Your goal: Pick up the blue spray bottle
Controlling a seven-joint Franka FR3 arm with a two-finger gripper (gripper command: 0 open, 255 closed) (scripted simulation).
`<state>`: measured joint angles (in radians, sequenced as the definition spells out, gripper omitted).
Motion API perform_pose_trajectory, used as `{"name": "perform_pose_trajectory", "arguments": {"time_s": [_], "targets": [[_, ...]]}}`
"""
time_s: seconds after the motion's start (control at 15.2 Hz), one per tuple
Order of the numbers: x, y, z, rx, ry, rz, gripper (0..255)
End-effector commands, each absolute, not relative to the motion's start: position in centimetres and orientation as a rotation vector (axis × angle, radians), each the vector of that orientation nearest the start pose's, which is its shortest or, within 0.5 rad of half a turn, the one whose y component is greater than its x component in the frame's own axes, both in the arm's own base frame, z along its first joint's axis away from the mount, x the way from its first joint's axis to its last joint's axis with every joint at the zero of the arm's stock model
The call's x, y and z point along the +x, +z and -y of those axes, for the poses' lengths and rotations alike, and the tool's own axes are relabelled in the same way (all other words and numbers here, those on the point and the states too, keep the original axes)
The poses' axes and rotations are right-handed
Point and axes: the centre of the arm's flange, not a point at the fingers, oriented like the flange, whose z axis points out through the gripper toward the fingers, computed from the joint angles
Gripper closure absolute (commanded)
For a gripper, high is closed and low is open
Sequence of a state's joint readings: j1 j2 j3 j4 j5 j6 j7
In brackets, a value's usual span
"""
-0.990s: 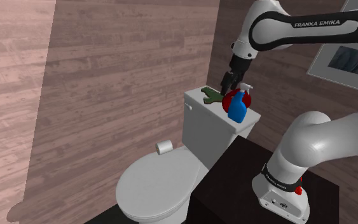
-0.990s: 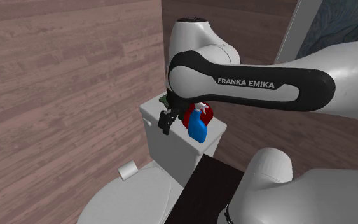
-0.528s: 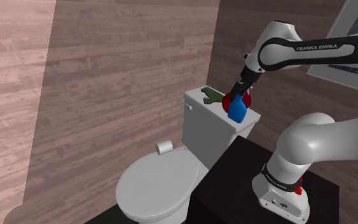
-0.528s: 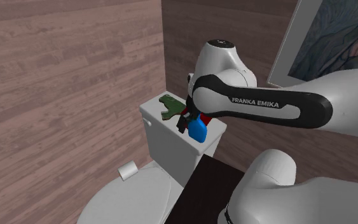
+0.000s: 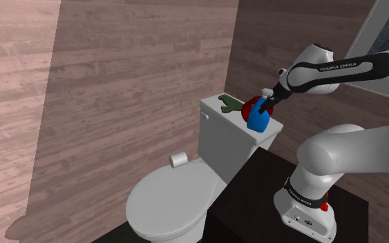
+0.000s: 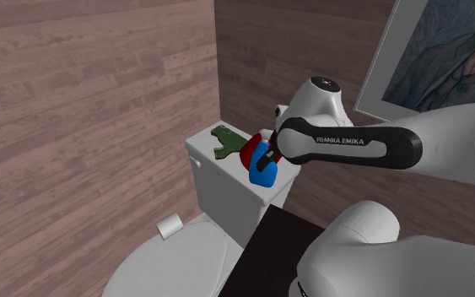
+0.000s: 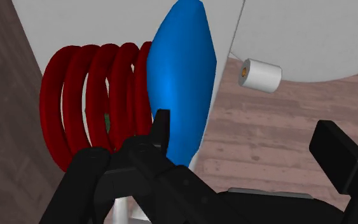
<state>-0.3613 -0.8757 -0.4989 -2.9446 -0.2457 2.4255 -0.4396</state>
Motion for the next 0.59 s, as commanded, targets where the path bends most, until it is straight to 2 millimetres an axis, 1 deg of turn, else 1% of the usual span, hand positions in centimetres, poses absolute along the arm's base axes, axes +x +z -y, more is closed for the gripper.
{"name": "perform_pose_trajectory", "arguments": {"time_s": [0.0,0.07,0.46,0.53], "targets": [[21.5,37.8,23.8,-3.097,-0.635,-0.256,0],[21.4,37.6,24.2,-3.097,-0.646,-0.26,0],[21.4,34.4,24.2,-3.097,-0.646,-0.26,0],[21.4,33.6,24.2,-3.097,-0.646,-0.26,0]]}}
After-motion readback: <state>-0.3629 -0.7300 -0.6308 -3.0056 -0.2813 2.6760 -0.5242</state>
